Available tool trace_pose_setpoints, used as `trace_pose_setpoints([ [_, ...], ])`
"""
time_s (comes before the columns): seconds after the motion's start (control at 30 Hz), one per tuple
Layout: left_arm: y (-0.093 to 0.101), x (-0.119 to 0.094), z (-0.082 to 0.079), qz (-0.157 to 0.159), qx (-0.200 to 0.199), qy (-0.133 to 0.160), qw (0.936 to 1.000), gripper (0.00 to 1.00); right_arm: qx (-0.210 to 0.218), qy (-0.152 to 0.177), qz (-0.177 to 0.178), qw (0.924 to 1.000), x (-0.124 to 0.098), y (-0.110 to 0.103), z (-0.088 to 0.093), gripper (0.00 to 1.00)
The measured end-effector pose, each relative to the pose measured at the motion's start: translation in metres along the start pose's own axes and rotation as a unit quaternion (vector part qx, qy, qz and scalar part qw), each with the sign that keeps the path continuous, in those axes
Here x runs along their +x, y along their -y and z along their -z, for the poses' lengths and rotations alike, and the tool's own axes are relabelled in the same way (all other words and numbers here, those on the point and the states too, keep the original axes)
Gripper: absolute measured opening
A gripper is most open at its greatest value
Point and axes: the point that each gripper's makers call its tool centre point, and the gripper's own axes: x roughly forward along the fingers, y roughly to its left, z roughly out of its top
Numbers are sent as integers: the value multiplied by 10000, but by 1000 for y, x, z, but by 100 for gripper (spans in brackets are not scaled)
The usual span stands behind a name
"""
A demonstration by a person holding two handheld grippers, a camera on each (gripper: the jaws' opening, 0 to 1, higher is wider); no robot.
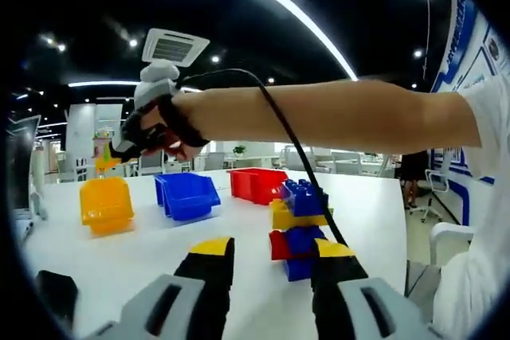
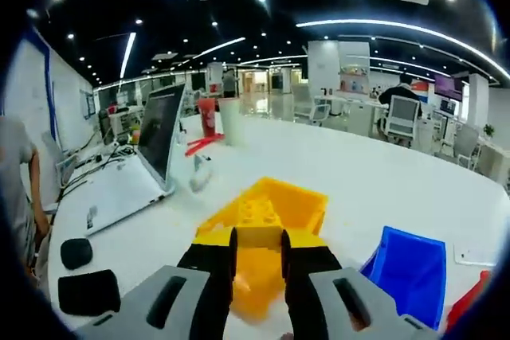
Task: Take apart the toy blocks one by one and place each separated block into its matching bin, sorting the blocks by their type until all the connected pieces are disassembled and separated into the correct bins
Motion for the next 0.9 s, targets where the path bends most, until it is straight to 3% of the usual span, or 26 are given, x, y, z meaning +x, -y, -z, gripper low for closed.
trace_pose_setpoints([
  [0.03, -1, 0, 0, -20, 26, 5, 10000, 41, -74, 90, -45, 9999, 1, -1, -3, 50],
  [0.07, -2, -1, 0, -40, 52, 10, 10000, 41, -147, 180, -90, 9997, 1, -3, -7, 56],
  [0.4, 0, 2, 1, 1, 5, -23, 10000, 43, -138, 442, -309, 9985, -45, -4, -25, 48],
  [0.67, 1, 10, -2, 16, -71, 10, 10000, 43, -300, 787, -707, 9939, -124, -10, -32, 46],
  [0.9, 7, 13, -4, 43, -93, 27, 9999, 43, -306, 981, -995, 9897, -192, -11, -18, 48],
])
